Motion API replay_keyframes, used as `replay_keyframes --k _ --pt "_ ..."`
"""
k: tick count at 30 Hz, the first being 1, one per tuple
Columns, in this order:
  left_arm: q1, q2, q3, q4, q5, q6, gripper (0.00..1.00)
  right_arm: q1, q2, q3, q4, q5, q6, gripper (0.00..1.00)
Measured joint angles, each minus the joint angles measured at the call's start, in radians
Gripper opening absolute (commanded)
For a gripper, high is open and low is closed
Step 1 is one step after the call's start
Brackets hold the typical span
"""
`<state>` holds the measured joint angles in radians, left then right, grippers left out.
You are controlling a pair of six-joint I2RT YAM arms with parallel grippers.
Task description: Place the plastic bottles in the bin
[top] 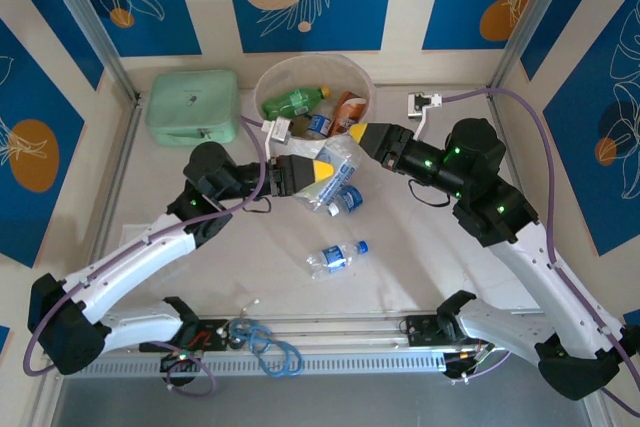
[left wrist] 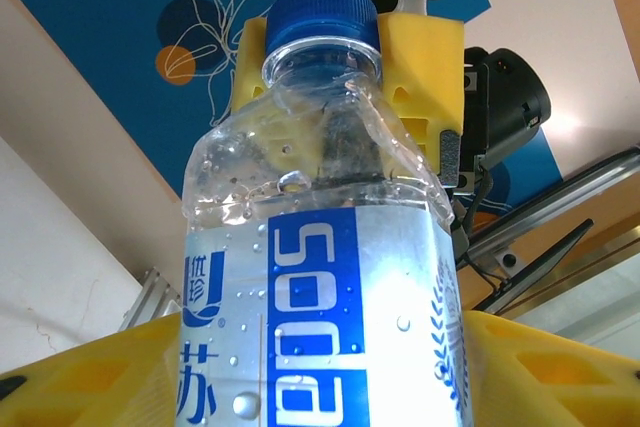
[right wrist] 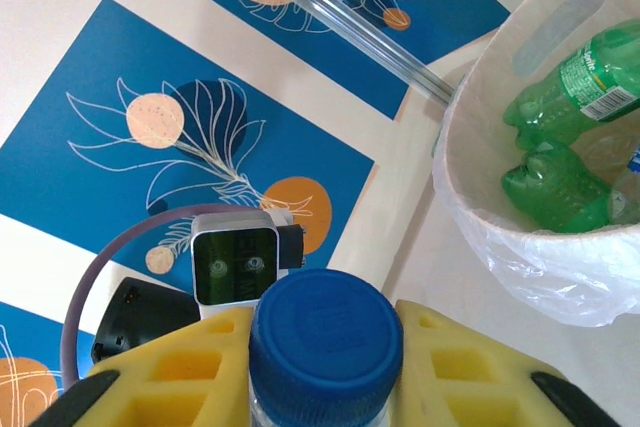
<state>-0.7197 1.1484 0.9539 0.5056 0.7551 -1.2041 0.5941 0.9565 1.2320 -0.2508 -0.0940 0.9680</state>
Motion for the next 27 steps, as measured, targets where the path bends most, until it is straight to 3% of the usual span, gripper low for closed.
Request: replay_keyframes --k 5,7,10,14,20,23,27 --pt "0.03 0.001 -0.005 -0.001 0.003 -0.004 0.57 -0.004 0.001 0.031 -0.101 0.057 0.002 0.65" --pt "0.055 0.001 -0.005 -0.007 0.004 -0.003 0.57 -0.021 0.001 0.062 -0.177 0.109 0.008 0.7" --pt "0.111 0.001 0.018 -0.084 0.008 0.022 0.58 -0.085 -0.004 0.108 -0.295 0.175 0.015 0.71" --pt "0.212 0.043 0.237 -0.414 -0.024 0.205 0.59 -0.194 -0.036 0.109 -0.43 0.207 0.032 0.68" --pt "0.245 0.21 0.78 -0.89 -0.254 0.629 0.59 -0.222 -0.1 0.048 -0.524 0.211 0.052 0.66" --pt "0.245 0.288 0.929 -1.033 -0.362 0.796 0.59 -0.222 -0.118 0.017 -0.548 0.212 0.058 0.65" --pt "0.245 0.391 1.012 -1.159 -0.424 0.943 0.59 -0.23 -0.132 -0.009 -0.573 0.212 0.061 0.65"
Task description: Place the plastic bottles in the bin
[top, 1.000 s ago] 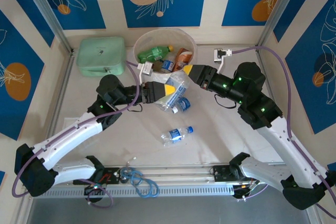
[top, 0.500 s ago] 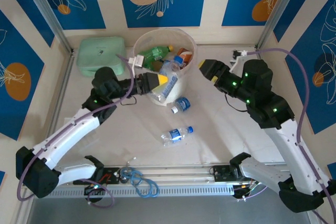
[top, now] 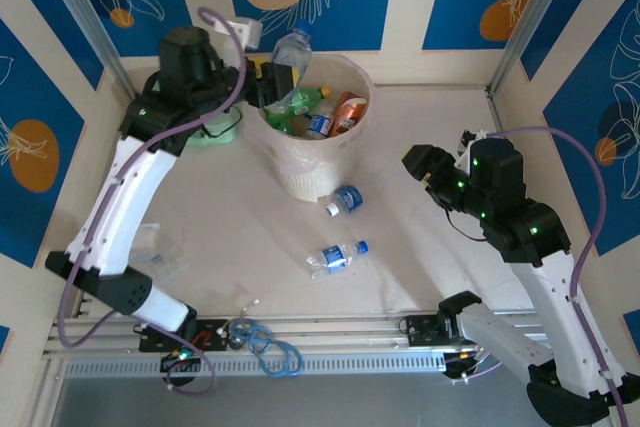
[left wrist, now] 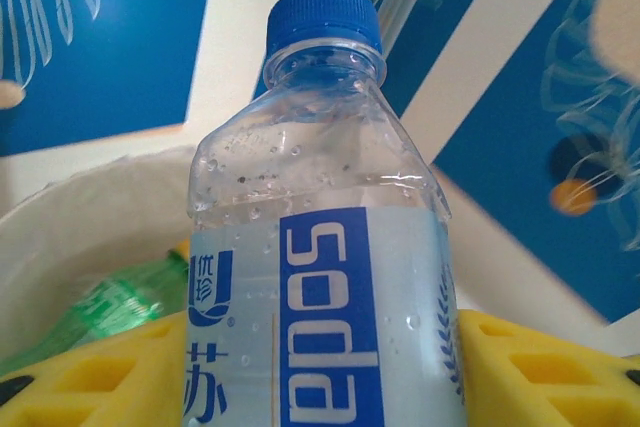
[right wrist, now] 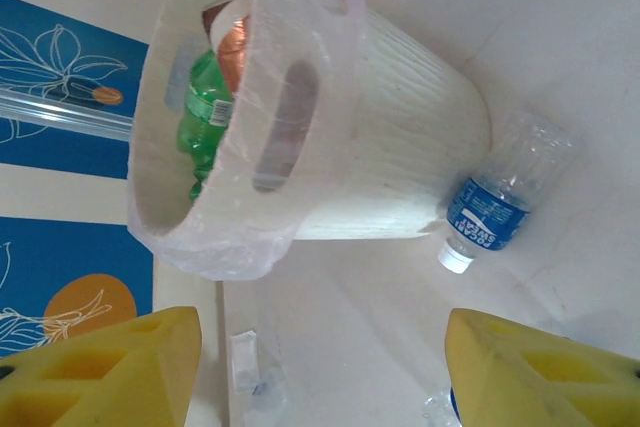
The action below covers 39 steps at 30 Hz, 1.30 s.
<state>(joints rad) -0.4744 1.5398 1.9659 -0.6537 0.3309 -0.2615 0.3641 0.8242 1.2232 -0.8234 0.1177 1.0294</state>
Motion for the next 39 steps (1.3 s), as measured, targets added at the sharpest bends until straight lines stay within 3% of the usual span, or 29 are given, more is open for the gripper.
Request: replay_keyframes --k 10,19,27,29,34,39 --pt "-0.023 0.09 -0.051 -0.142 -0.079 0.261 0.61 -0.024 -0.031 -0.052 -0.007 -0.012 0.008 0.65" --pt "-0.048 0.086 -0.102 -0.064 -0.171 0.37 0.6 -0.029 -0.042 -0.076 -0.007 -0.032 0.023 0.65" --pt "-0.052 0.087 -0.111 0.034 -0.179 0.386 0.62 -0.032 -0.064 -0.108 -0.006 -0.043 0.038 0.64" --pt "-0.057 0.087 -0.115 0.051 -0.177 0.391 0.67 -0.032 -0.063 -0.109 -0.006 -0.043 0.038 0.64" --pt "-0.072 0.087 -0.162 0.094 -0.176 0.4 0.91 -0.033 -0.063 -0.109 -0.006 -0.044 0.038 0.65" --pt "-0.092 0.087 -0.24 0.116 -0.188 0.401 0.96 -0.041 -0.062 -0.109 -0.006 -0.047 0.037 0.65"
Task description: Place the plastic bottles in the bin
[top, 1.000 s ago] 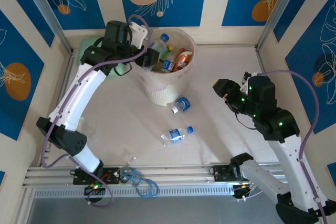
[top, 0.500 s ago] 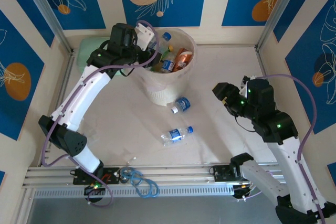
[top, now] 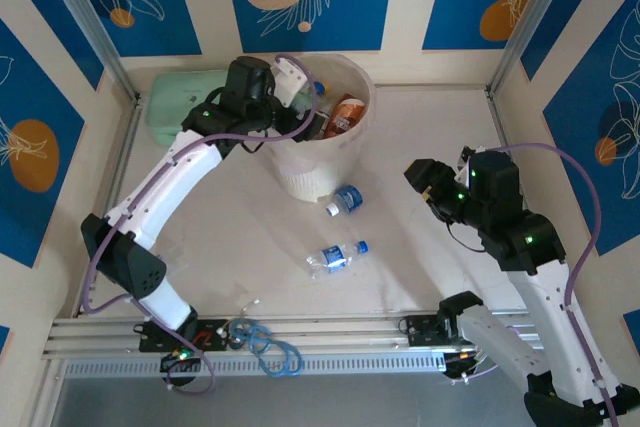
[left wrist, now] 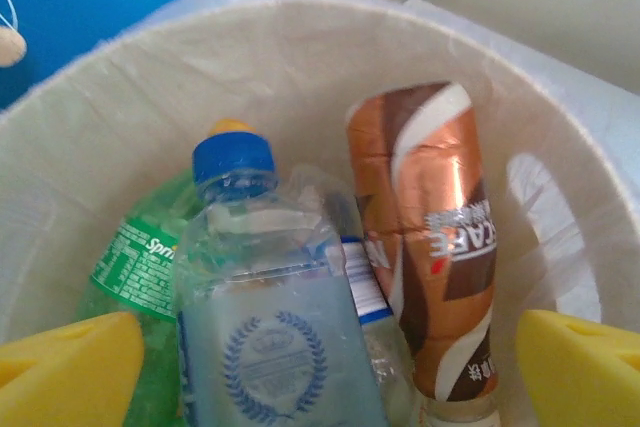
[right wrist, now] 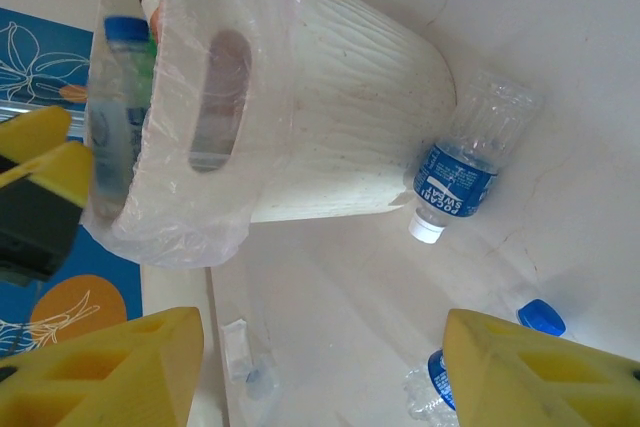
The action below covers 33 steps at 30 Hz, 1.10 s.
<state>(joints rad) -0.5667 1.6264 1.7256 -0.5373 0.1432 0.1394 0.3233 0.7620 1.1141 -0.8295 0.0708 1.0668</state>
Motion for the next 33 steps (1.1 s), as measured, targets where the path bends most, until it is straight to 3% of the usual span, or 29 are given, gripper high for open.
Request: replay_keyframes --k 7,15,24,29,33 --pt "-0.002 -0.068 -0.008 0.006 -0.068 -0.097 0.95 -0.006 0.001 0.0 -0.002 0.0 -0.003 0.65" --pt "0.0 -0.386 -0.096 -0.021 -0.162 -0.345 0.93 -0.006 0.049 0.005 -0.031 0.001 -0.02 0.64" --pt "0.0 -0.738 -0.56 -0.119 -0.05 -0.502 0.85 0.088 0.121 -0.016 -0.058 0.028 -0.011 0.63" --pt "-0.012 -0.755 -0.7 -0.144 0.045 -0.55 0.81 0.111 0.156 -0.07 -0.061 0.035 0.024 0.62" --pt "-0.115 -0.701 -0.744 -0.121 0.058 -0.55 0.86 0.113 0.179 -0.108 -0.067 0.039 0.049 0.62"
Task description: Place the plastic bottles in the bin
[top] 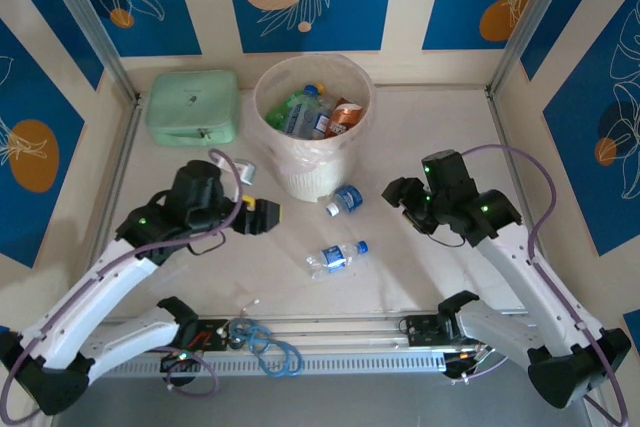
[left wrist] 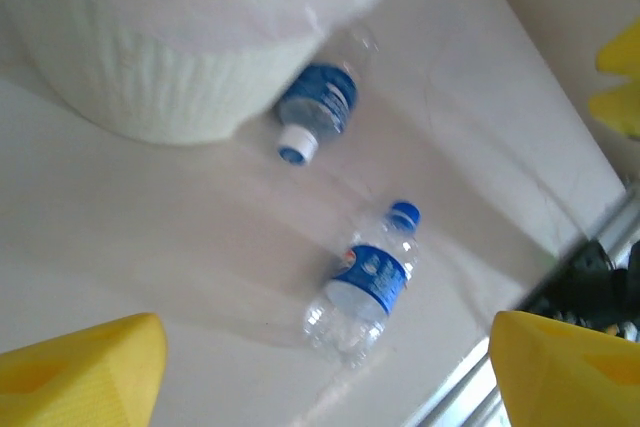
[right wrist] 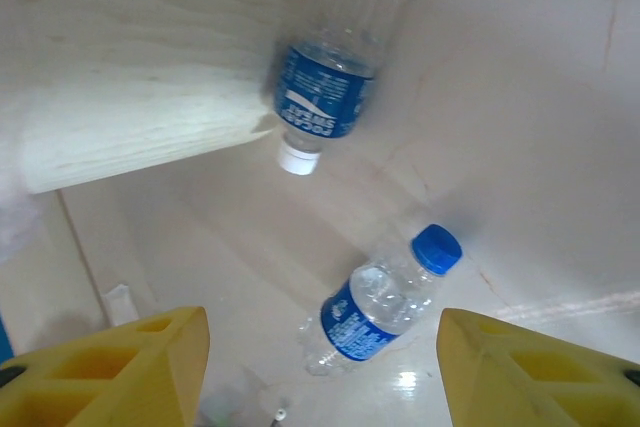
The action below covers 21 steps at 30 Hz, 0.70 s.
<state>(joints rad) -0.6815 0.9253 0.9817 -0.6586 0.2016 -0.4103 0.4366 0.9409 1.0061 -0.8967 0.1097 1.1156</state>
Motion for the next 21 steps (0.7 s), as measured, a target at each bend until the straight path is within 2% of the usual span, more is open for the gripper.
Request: replay_keyframes --k 4,8,21 --pt "-0.142 0.131 -0.01 0.046 -0.012 0.043 0.88 -0.034 -0.003 -0.009 -0.014 -0.005 0.012 0.62" --pt "-0.215 0.266 -0.019 0.101 -0.016 0.09 0.91 -0.085 -0.03 -0.027 -0.016 -0.017 0.015 0.62" --pt "-0.288 0.547 -0.01 0.206 -0.031 0.223 0.96 -0.155 -0.066 -0.041 -0.032 -0.065 0.014 0.64"
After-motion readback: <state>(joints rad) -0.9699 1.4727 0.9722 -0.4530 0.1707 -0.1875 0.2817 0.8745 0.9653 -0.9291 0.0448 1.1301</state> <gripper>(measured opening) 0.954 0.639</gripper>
